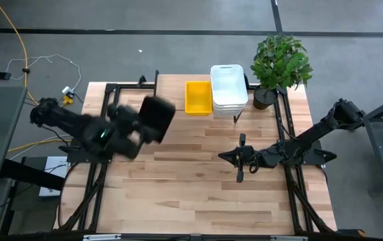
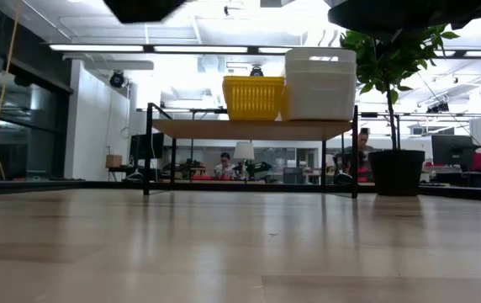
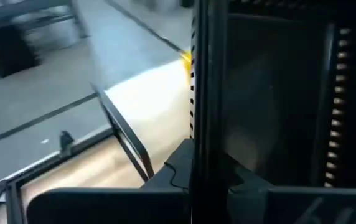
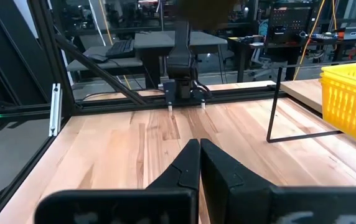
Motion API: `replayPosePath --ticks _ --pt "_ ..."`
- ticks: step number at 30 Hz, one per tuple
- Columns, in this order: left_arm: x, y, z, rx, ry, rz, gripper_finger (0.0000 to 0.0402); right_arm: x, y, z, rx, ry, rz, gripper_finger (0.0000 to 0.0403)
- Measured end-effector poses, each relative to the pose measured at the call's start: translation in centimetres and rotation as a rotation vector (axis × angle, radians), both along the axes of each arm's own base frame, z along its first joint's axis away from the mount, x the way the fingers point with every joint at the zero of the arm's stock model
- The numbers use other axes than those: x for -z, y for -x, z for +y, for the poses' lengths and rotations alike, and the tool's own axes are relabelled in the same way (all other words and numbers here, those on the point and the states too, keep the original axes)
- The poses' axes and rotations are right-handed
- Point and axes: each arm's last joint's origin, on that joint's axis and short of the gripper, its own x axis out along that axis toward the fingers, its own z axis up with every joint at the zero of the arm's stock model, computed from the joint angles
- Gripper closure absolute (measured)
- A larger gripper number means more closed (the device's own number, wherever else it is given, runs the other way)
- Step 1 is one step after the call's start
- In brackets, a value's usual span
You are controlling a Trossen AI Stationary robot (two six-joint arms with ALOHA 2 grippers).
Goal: Stack baskets on shelf by color
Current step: Put the stacked black bins on the shelf
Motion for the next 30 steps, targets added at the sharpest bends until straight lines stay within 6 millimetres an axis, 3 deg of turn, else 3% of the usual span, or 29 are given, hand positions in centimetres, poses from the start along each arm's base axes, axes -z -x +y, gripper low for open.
replayPosePath --ticks 4,8,13,18,25,30 --pt "-0.5 -2.1 4.5 -0.128 0.068 -0.048 0.0401 0.0 0.0 0.0 0.000 0.002 0.004 0.0402" --pt "0.8 -3.9 8.8 -0.150 0.206 -0.022 0.0401 0.1 0.0 0.0 0.000 0.004 0.008 0.0402" --pt "2.4 -4.1 12.8 -0.308 0.319 -0.061 0.0401 0.1 0.0 0.0 0.001 -0.009 0.012 0.0402" --pt "4.1 -4.0 13.9 -0.404 0.387 -0.137 0.0401 0.3 0.0 0.0 0.002 -0.003 0.029 0.0402" --pt "6.4 -5.3 14.4 -0.362 0.443 -0.263 0.0401 0.3 0.0 0.0 0.002 -0.002 0.031 0.0402" --pt "7.6 -5.5 15.2 -0.365 0.460 -0.237 0.0401 0.4 0.0 0.0 0.004 -0.023 0.030 0.0402"
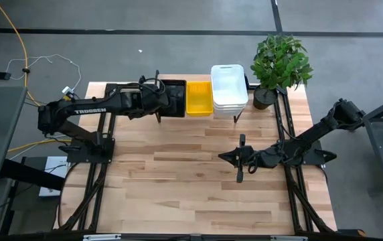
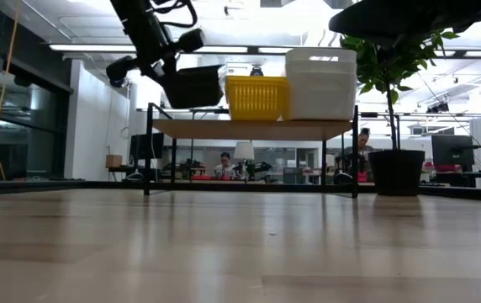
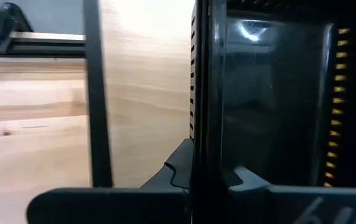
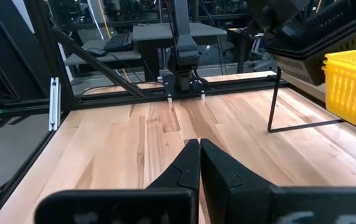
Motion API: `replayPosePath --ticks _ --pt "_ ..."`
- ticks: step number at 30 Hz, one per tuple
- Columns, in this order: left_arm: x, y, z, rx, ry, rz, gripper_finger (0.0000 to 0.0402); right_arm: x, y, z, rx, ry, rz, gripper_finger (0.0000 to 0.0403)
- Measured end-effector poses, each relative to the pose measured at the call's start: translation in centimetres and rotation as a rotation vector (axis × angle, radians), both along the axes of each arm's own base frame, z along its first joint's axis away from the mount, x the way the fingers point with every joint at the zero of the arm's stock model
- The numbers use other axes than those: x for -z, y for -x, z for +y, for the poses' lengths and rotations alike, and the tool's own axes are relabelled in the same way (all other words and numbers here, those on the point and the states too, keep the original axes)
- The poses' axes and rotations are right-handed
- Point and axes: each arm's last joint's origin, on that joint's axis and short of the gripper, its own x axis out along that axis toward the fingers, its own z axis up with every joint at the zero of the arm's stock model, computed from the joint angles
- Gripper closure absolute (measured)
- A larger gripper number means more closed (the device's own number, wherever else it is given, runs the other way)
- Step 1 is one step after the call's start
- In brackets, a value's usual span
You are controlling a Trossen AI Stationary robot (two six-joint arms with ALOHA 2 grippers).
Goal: Stack baskets on shelf by color
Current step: Put the stacked black bins on the shelf
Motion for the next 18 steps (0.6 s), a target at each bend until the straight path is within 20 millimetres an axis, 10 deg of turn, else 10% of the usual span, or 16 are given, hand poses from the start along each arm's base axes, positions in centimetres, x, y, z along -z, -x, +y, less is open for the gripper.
replayPosePath --ticks 18 --pt "0.27 -0.07 0.79 0.002 -0.080 0.089 0.0359 0.05 0.01 -0.01 0.001 0.000 0.004 0.0402"
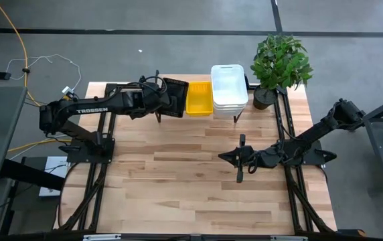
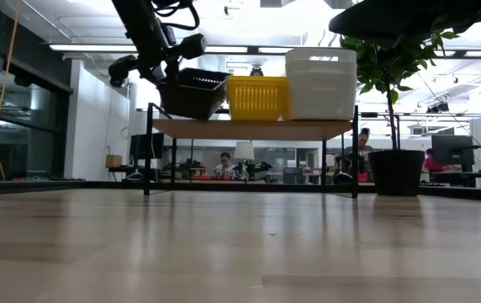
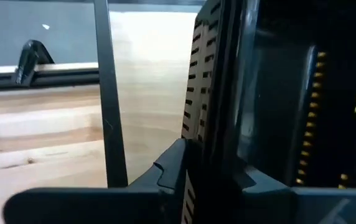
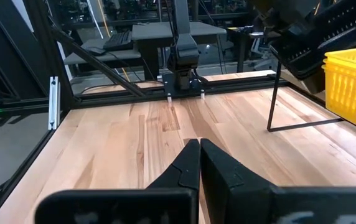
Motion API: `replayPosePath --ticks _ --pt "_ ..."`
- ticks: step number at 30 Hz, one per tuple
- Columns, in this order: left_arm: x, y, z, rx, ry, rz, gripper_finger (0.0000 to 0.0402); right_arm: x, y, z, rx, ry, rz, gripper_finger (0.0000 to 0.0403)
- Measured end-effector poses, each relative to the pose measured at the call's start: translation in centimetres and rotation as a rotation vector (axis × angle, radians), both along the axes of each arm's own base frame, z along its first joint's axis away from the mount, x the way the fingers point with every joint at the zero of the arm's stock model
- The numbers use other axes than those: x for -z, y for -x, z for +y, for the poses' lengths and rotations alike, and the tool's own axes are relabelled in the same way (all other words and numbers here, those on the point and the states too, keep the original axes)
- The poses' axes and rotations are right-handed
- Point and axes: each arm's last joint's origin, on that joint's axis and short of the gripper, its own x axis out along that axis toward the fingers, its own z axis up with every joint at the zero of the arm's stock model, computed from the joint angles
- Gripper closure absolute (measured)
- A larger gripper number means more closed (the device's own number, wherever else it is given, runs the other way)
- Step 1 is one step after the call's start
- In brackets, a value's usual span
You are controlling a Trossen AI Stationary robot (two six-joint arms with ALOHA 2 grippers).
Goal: Stack baskets on shelf by color
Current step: Put the stacked black bins on the shelf
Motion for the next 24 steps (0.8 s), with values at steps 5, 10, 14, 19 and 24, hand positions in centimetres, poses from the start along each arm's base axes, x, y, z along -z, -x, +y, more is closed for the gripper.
replayPosePath --ticks 5,10,14,19,24 --pt "-0.1 -0.1 0.1 0.001 -0.015 0.002 0.0328 0.0 0.0 0.0 0.000 -0.001 0.000 0.0402" --pt "-0.2 -0.1 0.1 -0.008 -0.030 -0.001 0.0297 0.0 0.0 0.0 0.000 -0.001 0.000 0.0402" --pt "-0.5 -0.1 0.3 -0.004 -0.052 -0.019 0.0278 0.0 0.0 0.0 -0.001 0.000 0.000 0.0402" --pt "-1.3 0.0 0.6 0.008 -0.089 -0.052 0.0263 0.0 0.0 0.0 -0.001 0.000 0.001 0.0402" --pt "-1.5 0.3 0.8 0.005 -0.098 -0.051 0.0259 0.1 0.0 0.0 0.000 -0.002 0.005 0.0402"
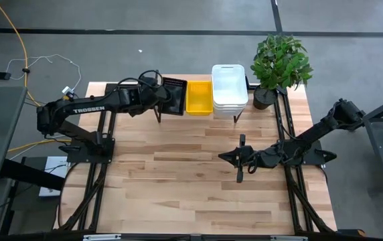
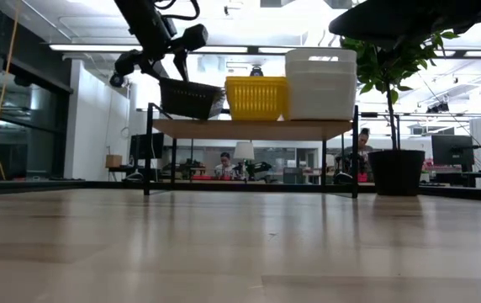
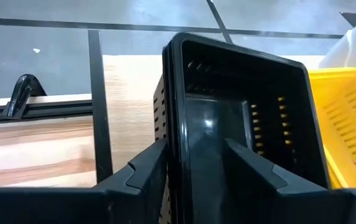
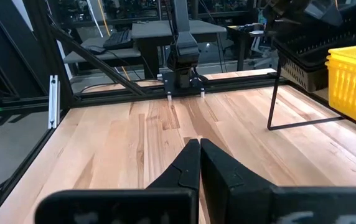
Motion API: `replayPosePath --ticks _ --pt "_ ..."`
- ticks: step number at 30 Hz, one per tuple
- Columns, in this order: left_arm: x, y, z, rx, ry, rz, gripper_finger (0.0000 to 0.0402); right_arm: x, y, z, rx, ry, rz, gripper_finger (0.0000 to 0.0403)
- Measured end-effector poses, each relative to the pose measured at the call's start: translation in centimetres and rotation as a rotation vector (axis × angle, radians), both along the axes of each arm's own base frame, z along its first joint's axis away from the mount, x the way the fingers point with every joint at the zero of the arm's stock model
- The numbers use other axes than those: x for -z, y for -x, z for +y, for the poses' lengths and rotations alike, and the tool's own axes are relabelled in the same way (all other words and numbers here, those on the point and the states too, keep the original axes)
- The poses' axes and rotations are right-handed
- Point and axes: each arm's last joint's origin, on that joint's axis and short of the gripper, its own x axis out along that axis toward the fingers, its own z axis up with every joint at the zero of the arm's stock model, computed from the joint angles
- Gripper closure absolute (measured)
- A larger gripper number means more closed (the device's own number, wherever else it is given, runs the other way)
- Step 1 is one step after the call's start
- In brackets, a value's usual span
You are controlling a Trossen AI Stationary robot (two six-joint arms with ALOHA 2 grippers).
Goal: Stack baskets on shelf by color
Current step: Put the stacked black bins on the shelf, then return to Home Position
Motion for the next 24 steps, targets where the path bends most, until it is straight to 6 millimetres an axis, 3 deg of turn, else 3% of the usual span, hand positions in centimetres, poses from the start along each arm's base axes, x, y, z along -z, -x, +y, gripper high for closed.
replayPosePath --ticks 17,24 --pt "0.0 0.3 0.1 -0.028 -0.051 0.064 0.0259 0.0 0.0 0.0 0.002 -0.015 0.000 0.0402" --pt "-2.0 1.0 -0.3 0.124 -0.112 0.076 0.0259 0.0 0.0 0.0 0.004 -0.012 0.001 0.0402"
